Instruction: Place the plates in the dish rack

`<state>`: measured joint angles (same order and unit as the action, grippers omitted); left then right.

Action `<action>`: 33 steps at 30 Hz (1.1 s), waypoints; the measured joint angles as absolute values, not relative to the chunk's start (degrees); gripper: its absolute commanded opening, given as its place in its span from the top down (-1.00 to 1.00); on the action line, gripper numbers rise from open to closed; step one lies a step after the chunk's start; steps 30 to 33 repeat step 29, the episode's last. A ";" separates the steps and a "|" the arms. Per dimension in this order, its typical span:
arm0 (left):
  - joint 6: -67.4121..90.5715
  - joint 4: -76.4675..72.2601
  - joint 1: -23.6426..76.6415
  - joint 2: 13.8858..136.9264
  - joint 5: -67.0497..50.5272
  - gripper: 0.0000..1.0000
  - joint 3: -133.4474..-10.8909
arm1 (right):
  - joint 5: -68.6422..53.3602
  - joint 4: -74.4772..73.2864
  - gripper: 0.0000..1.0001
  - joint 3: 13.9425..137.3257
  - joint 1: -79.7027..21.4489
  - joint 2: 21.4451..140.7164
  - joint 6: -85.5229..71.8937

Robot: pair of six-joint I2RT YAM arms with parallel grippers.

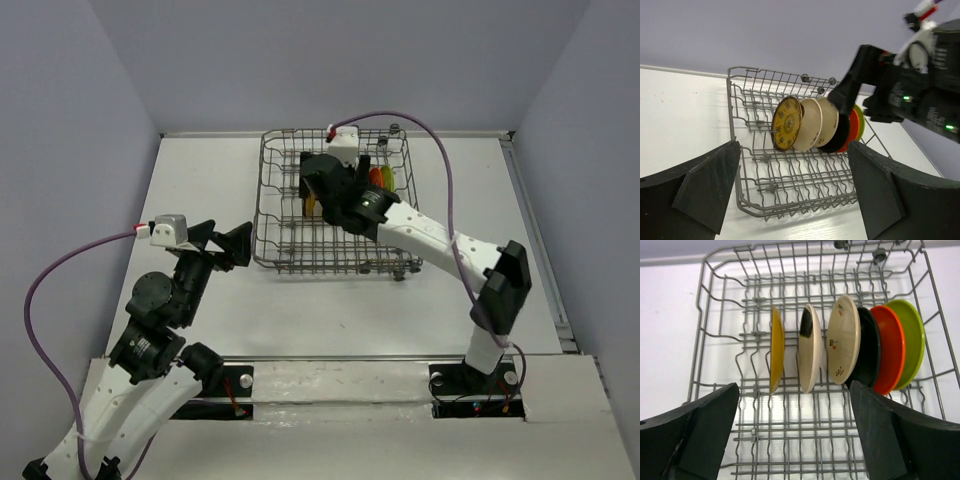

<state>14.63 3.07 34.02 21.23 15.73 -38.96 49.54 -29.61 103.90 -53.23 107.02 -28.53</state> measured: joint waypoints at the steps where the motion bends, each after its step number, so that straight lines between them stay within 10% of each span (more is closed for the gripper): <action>1: 14.57 3.09 34.02 21.52 15.92 -0.98 -38.96 | 48.95 -27.64 -0.99 100.77 -53.23 104.18 -27.97; 20: 12.93 -0.73 33.89 24.60 10.11 -0.98 -37.82 | 33.58 7.16 -0.99 36.73 -53.23 26.92 -15.62; 33: 12.91 -1.58 33.67 27.57 7.60 -0.98 -38.46 | 36.97 6.04 -0.99 29.02 -53.23 18.15 -13.89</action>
